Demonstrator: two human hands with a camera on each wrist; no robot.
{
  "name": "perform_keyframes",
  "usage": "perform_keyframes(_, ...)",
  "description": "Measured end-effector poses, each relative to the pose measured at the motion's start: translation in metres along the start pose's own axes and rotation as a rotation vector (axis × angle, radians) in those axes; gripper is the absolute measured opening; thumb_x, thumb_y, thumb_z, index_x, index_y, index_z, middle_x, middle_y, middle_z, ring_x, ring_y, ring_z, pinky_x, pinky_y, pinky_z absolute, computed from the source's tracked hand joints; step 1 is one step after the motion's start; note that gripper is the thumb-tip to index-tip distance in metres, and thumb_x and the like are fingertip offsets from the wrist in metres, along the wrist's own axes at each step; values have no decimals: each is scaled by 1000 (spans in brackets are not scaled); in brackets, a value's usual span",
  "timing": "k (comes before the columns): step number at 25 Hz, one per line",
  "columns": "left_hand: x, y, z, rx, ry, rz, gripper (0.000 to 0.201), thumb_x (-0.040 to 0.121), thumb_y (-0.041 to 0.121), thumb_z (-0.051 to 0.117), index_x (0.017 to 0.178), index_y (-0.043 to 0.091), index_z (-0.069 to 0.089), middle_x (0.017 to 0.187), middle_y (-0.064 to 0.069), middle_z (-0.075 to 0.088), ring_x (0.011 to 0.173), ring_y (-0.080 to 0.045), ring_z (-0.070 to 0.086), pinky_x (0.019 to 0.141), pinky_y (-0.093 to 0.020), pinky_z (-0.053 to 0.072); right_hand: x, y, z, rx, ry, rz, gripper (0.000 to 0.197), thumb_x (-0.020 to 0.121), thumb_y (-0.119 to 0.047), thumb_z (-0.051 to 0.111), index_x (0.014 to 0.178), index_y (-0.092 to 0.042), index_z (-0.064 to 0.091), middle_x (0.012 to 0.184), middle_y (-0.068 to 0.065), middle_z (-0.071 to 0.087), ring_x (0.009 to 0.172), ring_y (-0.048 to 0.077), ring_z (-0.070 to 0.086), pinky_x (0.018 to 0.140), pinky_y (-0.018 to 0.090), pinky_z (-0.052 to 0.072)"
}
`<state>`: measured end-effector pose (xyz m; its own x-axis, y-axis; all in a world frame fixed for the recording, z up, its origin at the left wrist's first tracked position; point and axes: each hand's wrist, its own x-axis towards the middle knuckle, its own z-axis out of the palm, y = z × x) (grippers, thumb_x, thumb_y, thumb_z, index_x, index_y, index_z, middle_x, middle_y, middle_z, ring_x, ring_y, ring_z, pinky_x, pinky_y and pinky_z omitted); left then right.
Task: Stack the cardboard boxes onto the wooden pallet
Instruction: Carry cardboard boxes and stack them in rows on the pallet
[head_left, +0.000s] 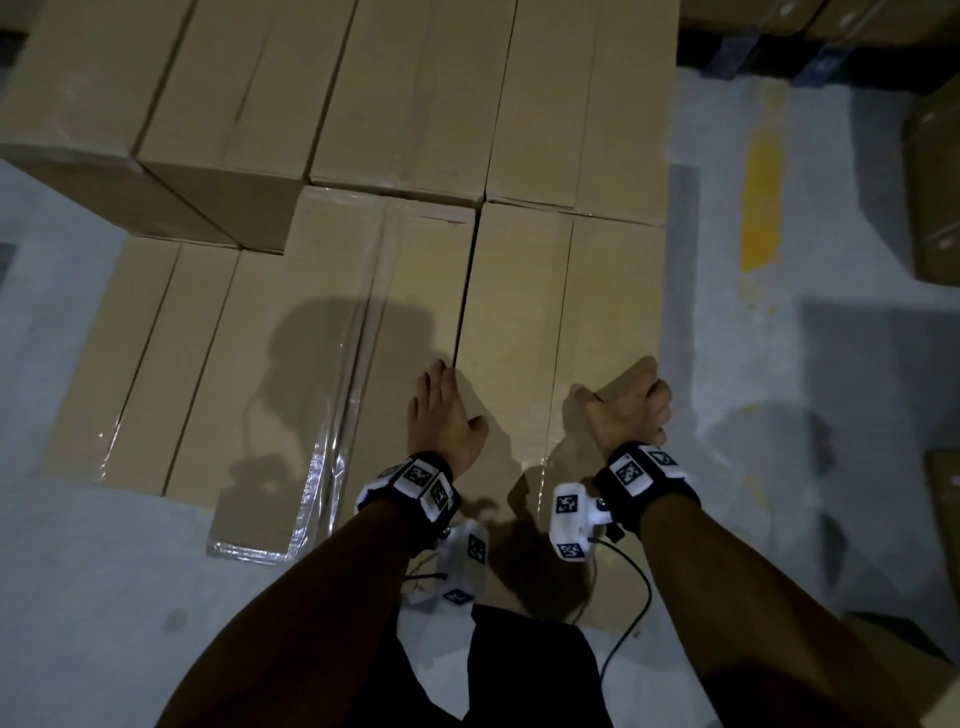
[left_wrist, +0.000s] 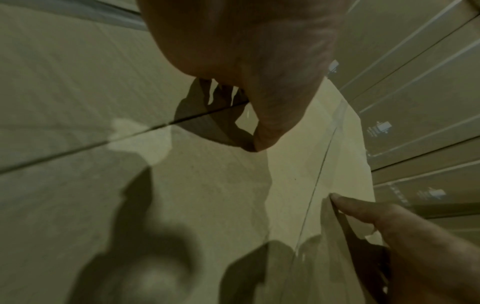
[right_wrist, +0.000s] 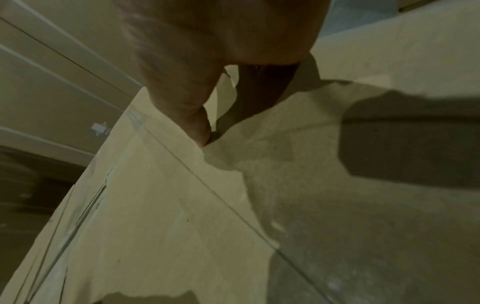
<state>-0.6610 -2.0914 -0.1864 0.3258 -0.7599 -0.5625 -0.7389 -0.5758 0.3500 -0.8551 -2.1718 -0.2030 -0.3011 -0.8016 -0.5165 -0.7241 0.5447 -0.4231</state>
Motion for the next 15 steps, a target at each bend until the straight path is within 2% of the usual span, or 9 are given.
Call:
perform_keyframes(5,1,-4,3,-12,13,15,85,95,32,60,157,7,6,166,-7,-3,153,-29,-3,122,-43,9,0,4,5,10,62,-41,108,72,-48,81,154,-24,14,157,11,22,140,35,26,112,54,27)
perform_keyframes(9,0,-3,4,31,10,27,84,97,34,56,156,7,3,166,-8,-6,153,-29,-5,123,-43,8,1,5,7,-4,82,-41,108,72,-47,82,154,-24,16,156,11,22,139,35,27,112,54,27)
perform_keyframes(12,-1,-1,4,158,-35,22,83,101,42,45,156,7,-6,165,-10,-13,152,-30,-9,123,-42,7,2,3,6,-48,46,-40,110,73,-49,80,155,-25,10,157,12,18,140,36,26,112,55,26)
perform_keyframes(15,-1,0,-2,273,-84,28,83,102,49,39,156,7,-8,165,-11,-14,152,-31,-7,123,-42,11,2,-2,-2,-120,-59,6,114,78,-54,74,157,-27,-2,160,11,9,144,34,19,116,54,22)
